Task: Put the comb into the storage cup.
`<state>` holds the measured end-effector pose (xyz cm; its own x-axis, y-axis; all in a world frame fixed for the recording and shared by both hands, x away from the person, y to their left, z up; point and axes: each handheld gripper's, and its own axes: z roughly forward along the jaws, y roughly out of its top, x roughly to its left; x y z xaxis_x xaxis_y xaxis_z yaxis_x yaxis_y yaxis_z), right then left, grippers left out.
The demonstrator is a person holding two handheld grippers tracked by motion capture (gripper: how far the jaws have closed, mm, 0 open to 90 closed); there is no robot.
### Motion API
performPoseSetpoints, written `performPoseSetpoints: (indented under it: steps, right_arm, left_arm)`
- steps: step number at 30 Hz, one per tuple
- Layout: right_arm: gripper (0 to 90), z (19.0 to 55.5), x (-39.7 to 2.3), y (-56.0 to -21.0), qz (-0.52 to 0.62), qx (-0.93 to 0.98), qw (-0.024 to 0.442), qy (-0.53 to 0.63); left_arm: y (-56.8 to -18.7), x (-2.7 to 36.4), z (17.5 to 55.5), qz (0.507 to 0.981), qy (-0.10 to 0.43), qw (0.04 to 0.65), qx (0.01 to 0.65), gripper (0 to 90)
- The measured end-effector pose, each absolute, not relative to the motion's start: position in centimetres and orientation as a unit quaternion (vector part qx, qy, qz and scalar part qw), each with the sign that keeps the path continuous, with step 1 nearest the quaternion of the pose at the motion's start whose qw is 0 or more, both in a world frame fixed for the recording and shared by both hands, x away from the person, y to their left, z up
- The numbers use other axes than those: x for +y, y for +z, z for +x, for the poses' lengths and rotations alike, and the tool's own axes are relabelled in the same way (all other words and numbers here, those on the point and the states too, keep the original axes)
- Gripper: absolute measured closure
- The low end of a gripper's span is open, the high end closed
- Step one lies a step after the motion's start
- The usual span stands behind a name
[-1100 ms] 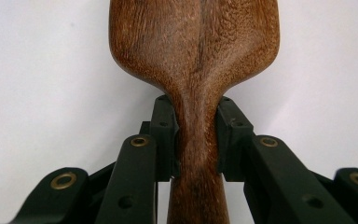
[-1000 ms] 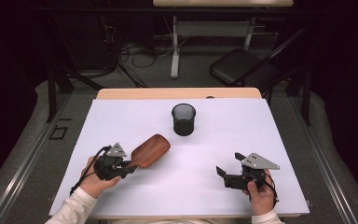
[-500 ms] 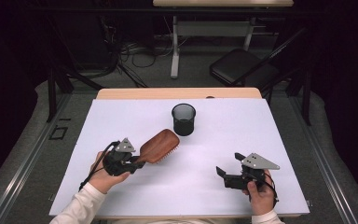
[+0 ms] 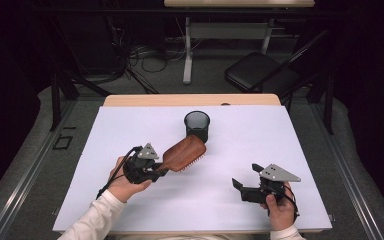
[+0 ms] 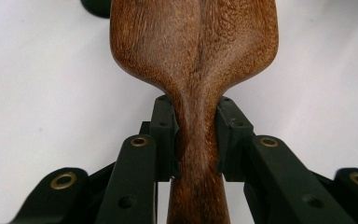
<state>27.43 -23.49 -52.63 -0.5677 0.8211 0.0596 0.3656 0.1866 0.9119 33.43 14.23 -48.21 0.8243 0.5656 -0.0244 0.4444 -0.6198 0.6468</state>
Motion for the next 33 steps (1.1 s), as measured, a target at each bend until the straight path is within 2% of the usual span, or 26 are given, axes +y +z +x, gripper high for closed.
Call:
performPoseSetpoints:
  steps: [33]
  right_arm:
    - [10.7, 27.4, -23.5, -52.6, 0.404, 0.735, 0.229, 0.494]
  left_arm:
    - [-46.5, 11.0, 33.6, 0.879, 0.098, 0.382, 0.269, 71.9]
